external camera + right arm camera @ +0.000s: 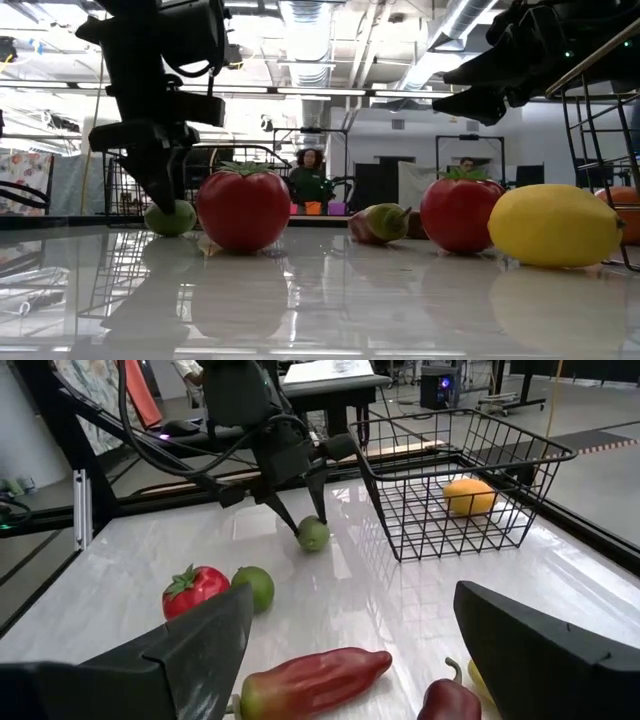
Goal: Sort produce into baskets
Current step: Put the top lime into the black wire basket
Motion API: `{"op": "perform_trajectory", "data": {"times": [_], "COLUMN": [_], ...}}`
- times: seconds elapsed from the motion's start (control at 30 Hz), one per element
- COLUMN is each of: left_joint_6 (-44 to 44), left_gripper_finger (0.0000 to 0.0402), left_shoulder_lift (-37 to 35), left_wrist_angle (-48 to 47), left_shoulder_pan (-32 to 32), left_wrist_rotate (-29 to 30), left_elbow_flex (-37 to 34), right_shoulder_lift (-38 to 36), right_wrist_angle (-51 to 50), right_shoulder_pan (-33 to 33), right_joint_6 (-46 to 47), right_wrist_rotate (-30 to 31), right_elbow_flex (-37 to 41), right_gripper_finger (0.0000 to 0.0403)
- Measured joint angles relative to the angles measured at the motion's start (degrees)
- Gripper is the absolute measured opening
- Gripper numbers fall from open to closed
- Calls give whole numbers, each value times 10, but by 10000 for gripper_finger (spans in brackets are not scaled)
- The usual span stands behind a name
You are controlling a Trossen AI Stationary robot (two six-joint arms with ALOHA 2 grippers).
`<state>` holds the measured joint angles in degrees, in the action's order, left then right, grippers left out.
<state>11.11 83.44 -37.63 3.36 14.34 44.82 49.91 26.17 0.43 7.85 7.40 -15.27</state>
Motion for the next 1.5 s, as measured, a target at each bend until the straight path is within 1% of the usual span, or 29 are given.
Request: {"op": "perform_trajectory", "data": {"times": [0.2, 0.3, 0.4, 0.53, 0.63, 0.7, 0.77, 0.87, 0.97, 1.07, 1.17, 1.27, 1.4, 1.5], "left_joint_6": [1, -2, -13, -24, -4, 23, 43, 60, 57, 39, 22, 17, 16, 10], "left_gripper_finger": [147, 144, 135, 116, 105, 104, 111, 138, 178, 219, 247, 257, 259, 259], "left_shoulder_lift": [-1, -9, -33, -74, -101, -104, -98, -68, -38, -3, 24, 49, 77, 95], "left_wrist_angle": [-8, -12, -5, 19, 26, 12, -10, -43, -30, -4, -2, -13, -27, -25], "left_shoulder_pan": [0, 0, 0, -9, -18, -18, -15, -8, -4, -4, -4, -4, -4, -4], "left_wrist_rotate": [-4, -23, -31, -24, -34, -34, -32, -17, -1, -1, -6, -15, -10, -19], "left_elbow_flex": [8, 31, 57, 81, 83, 83, 83, 81, 72, 67, 66, 66, 66, 66], "right_shoulder_lift": [0, 0, 0, 0, 0, 0, 0, 0, 0, 0, 0, 0, 0, 0], "right_wrist_angle": [0, 0, 0, 0, -4, -4, -4, -4, -5, -5, -5, -5, -5, -6], "right_shoulder_pan": [0, 0, 0, 0, 0, 0, 0, 0, 0, 0, 3, 9, 12, 12], "right_joint_6": [1, 1, 1, 2, 2, 2, 2, 2, 2, 6, 7, 7, 7, 7], "right_wrist_rotate": [0, 0, 0, 0, 0, 0, 0, 0, 0, -1, -1, -1, -1, -1], "right_elbow_flex": [0, 0, 0, 0, 0, 0, 0, 0, 0, 0, 0, 0, 0, 0], "right_gripper_finger": [372, 372, 372, 372, 372, 372, 372, 372, 372, 372, 372, 372, 372, 372]}}
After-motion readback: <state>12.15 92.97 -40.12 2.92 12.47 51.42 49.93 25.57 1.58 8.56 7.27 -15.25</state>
